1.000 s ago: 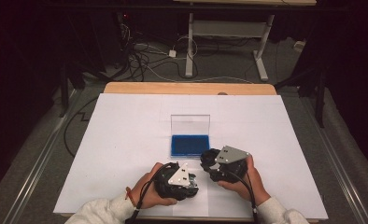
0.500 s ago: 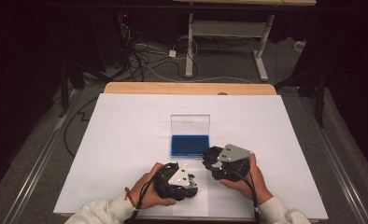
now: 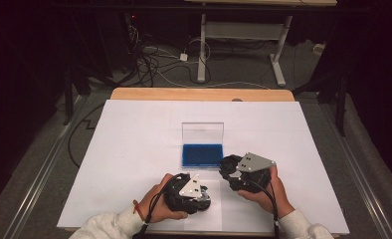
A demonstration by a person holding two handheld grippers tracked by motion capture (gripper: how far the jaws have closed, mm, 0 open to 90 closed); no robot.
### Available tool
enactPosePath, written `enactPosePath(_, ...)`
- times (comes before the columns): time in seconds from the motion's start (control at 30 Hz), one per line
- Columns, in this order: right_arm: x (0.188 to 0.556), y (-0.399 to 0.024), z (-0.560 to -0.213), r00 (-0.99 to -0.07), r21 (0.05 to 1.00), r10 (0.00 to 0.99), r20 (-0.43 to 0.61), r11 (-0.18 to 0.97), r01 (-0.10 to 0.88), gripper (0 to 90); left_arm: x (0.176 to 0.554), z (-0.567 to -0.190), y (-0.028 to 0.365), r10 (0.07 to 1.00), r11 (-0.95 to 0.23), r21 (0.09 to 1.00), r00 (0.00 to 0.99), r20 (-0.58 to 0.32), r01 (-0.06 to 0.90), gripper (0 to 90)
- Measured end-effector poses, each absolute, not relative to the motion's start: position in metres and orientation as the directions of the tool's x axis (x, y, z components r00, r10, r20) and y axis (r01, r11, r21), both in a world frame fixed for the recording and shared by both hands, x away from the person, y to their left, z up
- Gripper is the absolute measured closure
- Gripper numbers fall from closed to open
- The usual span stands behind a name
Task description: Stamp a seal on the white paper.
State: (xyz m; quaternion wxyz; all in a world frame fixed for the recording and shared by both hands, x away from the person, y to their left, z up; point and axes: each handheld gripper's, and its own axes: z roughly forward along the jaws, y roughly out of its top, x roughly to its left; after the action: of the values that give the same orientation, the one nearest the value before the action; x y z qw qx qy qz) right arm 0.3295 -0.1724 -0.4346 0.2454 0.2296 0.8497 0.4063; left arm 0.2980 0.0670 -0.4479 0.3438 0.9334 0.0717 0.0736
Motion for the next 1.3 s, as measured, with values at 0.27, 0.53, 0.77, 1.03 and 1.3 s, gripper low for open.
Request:
enactPosePath(0.27, 0.330, -0.175, -0.434, -0.772, 0.803, 0.593, -0.229, 0.563, 0.194, 38.8, 0.299, -0.449, 0.067, 0.187, -0.746, 0.659, 0.980, 0.072, 0.095, 54.5)
enactPosePath(0.53, 0.327, -0.181, -0.432, -0.769, 0.808, 0.600, -0.221, 0.554, 0.200, 38.8, 0.298, -0.449, 0.067, 0.195, -0.743, 0.661, 0.978, 0.071, 0.100, 54.5)
enactPosePath(0.77, 0.325, -0.191, -0.431, -0.759, 0.813, 0.614, -0.218, 0.545, 0.208, 38.8, 0.298, -0.449, 0.066, 0.193, -0.749, 0.655, 0.978, 0.079, 0.095, 54.4)
enactPosePath(1.03, 0.324, -0.194, -0.432, -0.757, 0.804, 0.612, -0.228, 0.557, 0.209, 38.8, 0.298, -0.450, 0.067, 0.198, -0.744, 0.660, 0.978, 0.065, 0.106, 54.3)
enactPosePath(1.3, 0.324, -0.195, -0.432, -0.754, 0.803, 0.615, -0.230, 0.558, 0.210, 38.8, 0.298, -0.451, 0.067, 0.200, -0.743, 0.661, 0.977, 0.067, 0.107, 54.2)
